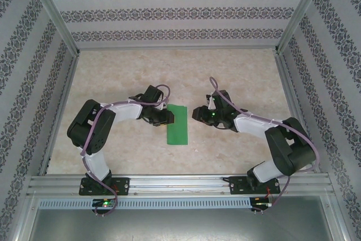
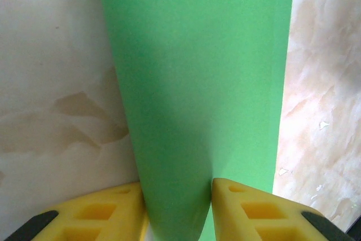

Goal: Fold a paper plane with a square sheet of paper (fold left side to right side)
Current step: Hold the square sheet of paper at the center of the table.

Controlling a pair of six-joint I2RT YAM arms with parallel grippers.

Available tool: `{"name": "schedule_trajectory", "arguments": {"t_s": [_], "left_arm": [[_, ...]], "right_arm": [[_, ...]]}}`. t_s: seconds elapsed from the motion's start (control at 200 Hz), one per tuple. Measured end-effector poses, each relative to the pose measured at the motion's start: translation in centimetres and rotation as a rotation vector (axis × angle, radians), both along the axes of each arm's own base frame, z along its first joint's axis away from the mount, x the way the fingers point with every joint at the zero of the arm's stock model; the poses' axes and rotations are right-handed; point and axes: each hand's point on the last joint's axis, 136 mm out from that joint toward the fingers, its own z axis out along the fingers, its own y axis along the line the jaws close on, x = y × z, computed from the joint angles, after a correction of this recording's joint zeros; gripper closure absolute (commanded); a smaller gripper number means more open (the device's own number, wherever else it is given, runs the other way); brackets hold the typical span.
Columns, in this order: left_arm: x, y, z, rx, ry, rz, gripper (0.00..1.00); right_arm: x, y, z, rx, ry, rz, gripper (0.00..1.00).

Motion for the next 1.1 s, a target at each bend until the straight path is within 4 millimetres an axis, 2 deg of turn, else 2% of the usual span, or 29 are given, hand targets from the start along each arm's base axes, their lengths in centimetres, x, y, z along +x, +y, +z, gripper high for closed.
{"name": "schedule_trajectory", "arguments": {"t_s": [0.275, 1.099], "left_arm": [[-0.1, -0.2, -0.1, 0.043, 0.022, -0.021, 0.61], [-0.2, -0.5, -0.6, 0.108, 0.039, -0.050, 0.56]], "right_arm": [[-0.4, -1.2, -0.4, -0.027, 0.011, -0.014, 0.62], [-0.6, -1.2, -0.5, -0.030, 0.014, -0.010, 0.58]]}}
